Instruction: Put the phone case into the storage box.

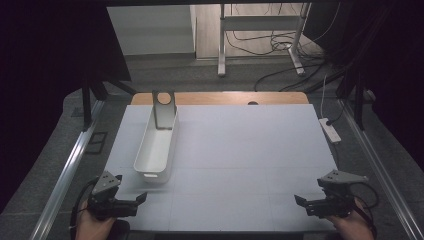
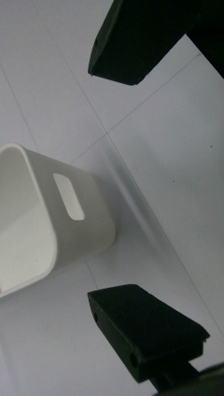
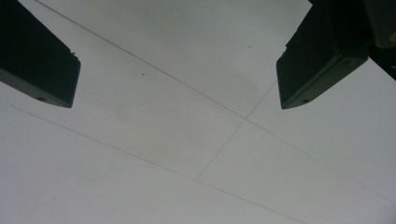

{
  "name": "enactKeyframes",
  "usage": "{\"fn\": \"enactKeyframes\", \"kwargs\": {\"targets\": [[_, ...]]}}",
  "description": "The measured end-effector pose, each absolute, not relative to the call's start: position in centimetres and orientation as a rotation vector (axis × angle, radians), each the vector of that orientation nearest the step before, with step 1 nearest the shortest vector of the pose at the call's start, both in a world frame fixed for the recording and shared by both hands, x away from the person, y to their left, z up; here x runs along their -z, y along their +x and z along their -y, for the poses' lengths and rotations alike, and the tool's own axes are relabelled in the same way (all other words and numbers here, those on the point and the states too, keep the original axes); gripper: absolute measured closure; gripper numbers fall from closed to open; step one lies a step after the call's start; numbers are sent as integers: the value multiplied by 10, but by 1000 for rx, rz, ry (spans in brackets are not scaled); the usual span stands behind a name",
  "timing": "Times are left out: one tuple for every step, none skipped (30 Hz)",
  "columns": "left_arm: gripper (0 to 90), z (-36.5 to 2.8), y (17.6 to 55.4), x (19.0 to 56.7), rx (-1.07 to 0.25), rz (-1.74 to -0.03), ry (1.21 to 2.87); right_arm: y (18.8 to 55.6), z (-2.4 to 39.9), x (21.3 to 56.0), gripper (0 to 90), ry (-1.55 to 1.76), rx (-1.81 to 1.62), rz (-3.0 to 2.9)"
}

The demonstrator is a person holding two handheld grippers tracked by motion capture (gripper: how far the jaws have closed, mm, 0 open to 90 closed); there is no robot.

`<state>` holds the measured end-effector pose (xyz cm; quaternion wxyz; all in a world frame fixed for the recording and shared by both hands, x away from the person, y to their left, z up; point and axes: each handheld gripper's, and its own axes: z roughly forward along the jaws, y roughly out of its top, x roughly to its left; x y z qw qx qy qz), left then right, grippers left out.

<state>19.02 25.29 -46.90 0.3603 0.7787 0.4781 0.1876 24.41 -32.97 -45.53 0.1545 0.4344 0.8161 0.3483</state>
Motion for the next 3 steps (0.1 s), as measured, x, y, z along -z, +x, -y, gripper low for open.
{"fn": "enactKeyframes", "kwargs": {"targets": [[0,-253,190,469,-483,-1232,2009,244,330,455,2,1244,-997,-2341],[0,-253,191,469,-479,-1236,2006,244,330,456,2,1245,-992,-2345],[0,-253,191,469,-479,-1236,2006,244,330,456,2,1245,-992,-2345]]}}
